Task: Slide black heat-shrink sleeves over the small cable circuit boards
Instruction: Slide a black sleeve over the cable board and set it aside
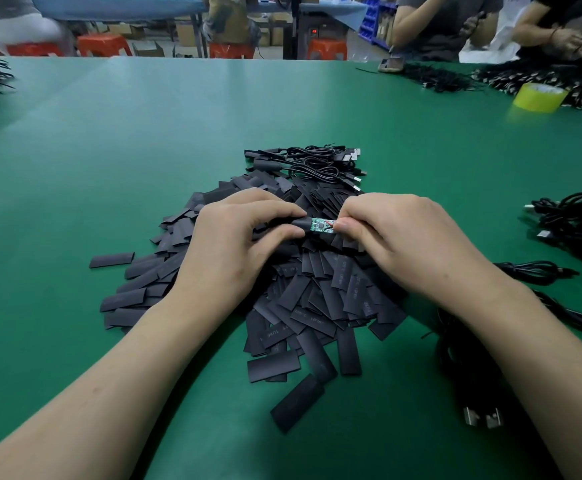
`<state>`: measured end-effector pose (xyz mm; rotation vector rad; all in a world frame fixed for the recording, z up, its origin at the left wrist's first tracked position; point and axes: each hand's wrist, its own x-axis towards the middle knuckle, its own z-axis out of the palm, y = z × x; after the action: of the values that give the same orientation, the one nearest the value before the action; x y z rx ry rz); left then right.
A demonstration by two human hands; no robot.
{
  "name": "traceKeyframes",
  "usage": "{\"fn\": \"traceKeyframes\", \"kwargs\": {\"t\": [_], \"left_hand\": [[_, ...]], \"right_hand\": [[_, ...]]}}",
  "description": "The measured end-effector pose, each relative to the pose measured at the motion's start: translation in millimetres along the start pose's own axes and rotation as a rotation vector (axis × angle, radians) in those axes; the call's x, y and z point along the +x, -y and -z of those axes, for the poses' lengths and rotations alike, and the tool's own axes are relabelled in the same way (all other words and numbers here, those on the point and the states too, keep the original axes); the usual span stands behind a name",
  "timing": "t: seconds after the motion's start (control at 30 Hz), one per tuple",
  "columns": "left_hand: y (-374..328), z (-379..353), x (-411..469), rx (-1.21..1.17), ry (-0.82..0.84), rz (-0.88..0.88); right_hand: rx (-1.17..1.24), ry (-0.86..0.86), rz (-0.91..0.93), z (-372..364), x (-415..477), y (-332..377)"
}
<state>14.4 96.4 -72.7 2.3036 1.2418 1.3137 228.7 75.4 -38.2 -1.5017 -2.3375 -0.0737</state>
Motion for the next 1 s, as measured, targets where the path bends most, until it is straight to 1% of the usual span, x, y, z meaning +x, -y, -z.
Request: {"fn": "traceKeyframes", "kwargs": {"t": [0.2, 0.4, 0.57, 0.77, 0.83, 0.93, 1.0], "left_hand": [[-1.0, 0.6, -0.5, 0.027, 0.040, -0.056], [-3.2, 0.3, -1.5, 0.024, 0.065, -0.057], [-2.2, -1.4, -2.0, -0.006, 0.040, -0.035], [-4.8, -6.4, -4.2, -0.030, 0.101, -0.073], [-3.9, -6.6, -4.1, -0.027, 0.080, -0.056], [-3.6, -6.6, -3.3, -0.033, 0.030, -0.014], [-4.4, -6.4, -3.1, -0.055, 0.008, 0.020]], "right_hand": [[0.052, 0.020, -0.017, -3.1, -0.2, -7.0], [0.211, 0.040, -0.034, -7.5, 0.7, -15.8], [0.249, 0.038, -0.032, -9.6, 0.7, -16.6], [0.213, 0.057, 0.011, -14.3, 0.8, -12.8], [0.236, 0.025, 0.026, -15.2, 0.5, -13.9], [0.328, -0.075, 0.033, -15.2, -0.4, -14.2], [0.339, -0.134, 0.051, -14.9, -0.5, -13.1]]}}
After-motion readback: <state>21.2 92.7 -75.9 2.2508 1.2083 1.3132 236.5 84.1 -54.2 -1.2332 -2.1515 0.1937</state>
